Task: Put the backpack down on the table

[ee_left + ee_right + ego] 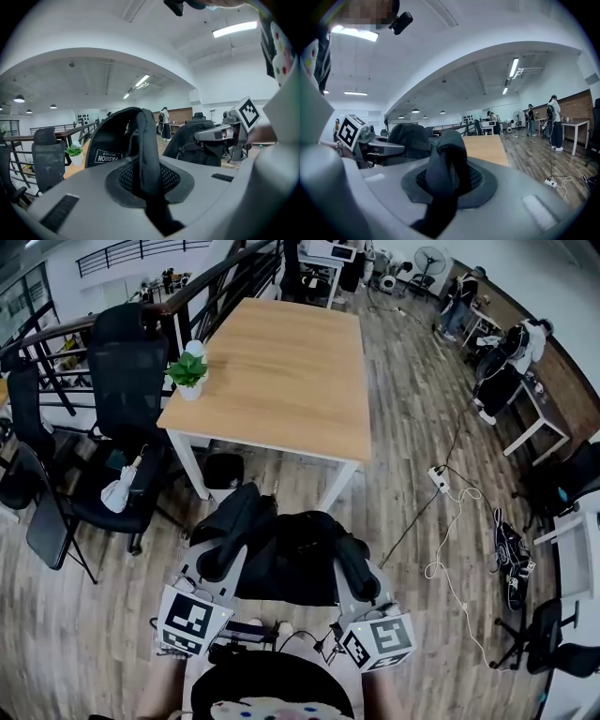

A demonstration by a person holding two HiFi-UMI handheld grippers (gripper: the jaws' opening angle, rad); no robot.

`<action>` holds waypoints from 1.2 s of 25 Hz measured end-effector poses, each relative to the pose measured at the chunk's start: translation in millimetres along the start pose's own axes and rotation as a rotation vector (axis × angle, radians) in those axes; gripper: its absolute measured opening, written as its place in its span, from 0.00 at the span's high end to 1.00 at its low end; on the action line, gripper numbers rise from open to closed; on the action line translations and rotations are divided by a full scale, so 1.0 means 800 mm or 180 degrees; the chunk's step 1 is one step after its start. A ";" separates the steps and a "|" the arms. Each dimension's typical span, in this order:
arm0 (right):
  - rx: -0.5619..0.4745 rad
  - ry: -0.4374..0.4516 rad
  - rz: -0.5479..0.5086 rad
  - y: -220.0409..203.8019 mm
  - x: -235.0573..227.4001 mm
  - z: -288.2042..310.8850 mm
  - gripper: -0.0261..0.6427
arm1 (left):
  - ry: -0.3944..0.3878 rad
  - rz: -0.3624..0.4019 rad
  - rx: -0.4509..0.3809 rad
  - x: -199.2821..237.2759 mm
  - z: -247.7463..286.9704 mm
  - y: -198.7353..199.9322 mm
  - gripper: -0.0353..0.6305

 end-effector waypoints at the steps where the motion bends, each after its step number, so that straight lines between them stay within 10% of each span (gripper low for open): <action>1: 0.0004 -0.0009 -0.0006 0.000 0.001 0.000 0.85 | -0.0005 -0.0005 0.0001 0.001 0.000 -0.001 0.90; 30: -0.0152 -0.0283 0.0104 -0.006 0.073 0.036 0.85 | -0.0175 0.0159 -0.0218 0.084 -0.024 -0.019 0.89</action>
Point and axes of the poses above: the fingertips, and each gripper's own axes: z forward along the fingers, x to its left, y out of its top, the point moved 10 cm from there along -z, backward along the fingers, and after that the axes turned 7 degrees about z, right-handed, at the moved point
